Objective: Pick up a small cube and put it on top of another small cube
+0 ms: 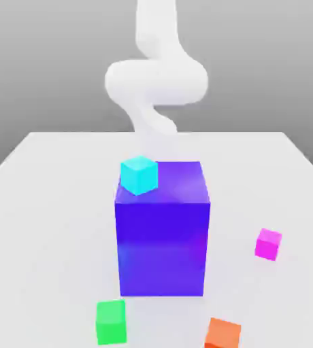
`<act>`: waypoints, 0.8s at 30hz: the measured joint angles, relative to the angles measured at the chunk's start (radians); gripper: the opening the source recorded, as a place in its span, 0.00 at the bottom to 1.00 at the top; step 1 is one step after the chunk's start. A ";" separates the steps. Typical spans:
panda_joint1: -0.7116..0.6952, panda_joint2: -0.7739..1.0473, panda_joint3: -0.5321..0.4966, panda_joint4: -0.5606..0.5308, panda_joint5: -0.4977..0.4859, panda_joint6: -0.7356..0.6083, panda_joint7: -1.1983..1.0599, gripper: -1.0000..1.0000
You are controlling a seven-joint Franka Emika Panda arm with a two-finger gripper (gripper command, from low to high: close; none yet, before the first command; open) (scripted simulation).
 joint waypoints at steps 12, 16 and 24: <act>0.300 0.418 0.132 -0.287 0.087 0.293 -0.203 0.50; 0.377 0.553 0.198 -0.380 0.080 0.389 -0.244 0.50; 0.531 0.835 0.180 -0.484 -0.137 0.596 -0.150 0.50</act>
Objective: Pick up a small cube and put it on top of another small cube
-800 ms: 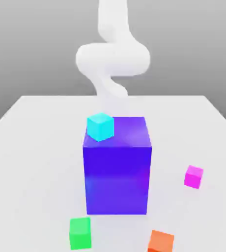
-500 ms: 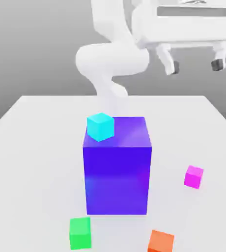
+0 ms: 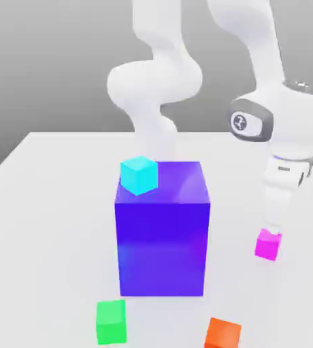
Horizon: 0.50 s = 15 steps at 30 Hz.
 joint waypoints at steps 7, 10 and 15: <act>0.125 0.167 -0.149 0.031 -0.090 0.135 0.069 0.00; 0.124 0.167 -0.149 0.031 -0.092 0.134 0.072 0.00; 0.075 0.079 -0.089 0.013 -0.048 0.063 0.036 0.00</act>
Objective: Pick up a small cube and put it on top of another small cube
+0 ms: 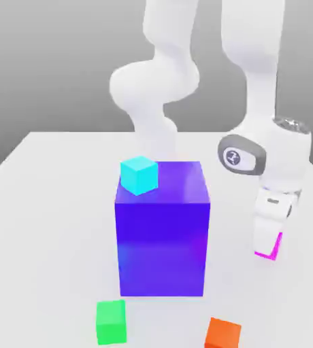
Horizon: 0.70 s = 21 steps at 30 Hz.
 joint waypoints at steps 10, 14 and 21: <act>-0.147 -0.124 -0.011 0.078 0.132 -0.185 -0.198 0.00; -0.227 -0.084 -0.053 0.161 0.128 -0.232 -0.339 0.00; -0.372 -0.021 -0.132 0.307 0.120 -0.312 -0.590 0.00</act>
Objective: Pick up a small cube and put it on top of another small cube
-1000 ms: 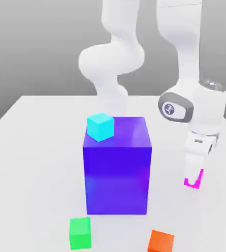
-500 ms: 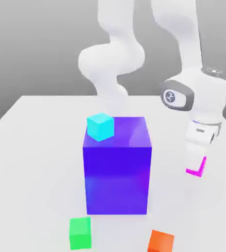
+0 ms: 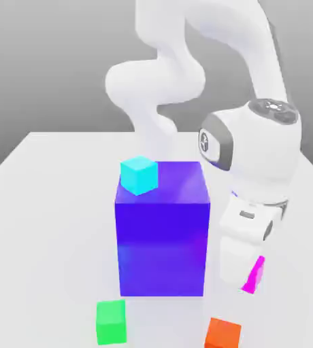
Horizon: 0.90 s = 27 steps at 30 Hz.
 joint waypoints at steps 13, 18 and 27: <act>-0.202 0.074 -0.084 0.156 -0.010 -0.120 -0.436 0.00; -0.249 0.085 -0.085 0.160 -0.011 -0.148 -0.588 0.00; -0.328 0.075 -0.081 0.162 -0.016 -0.182 -0.861 0.00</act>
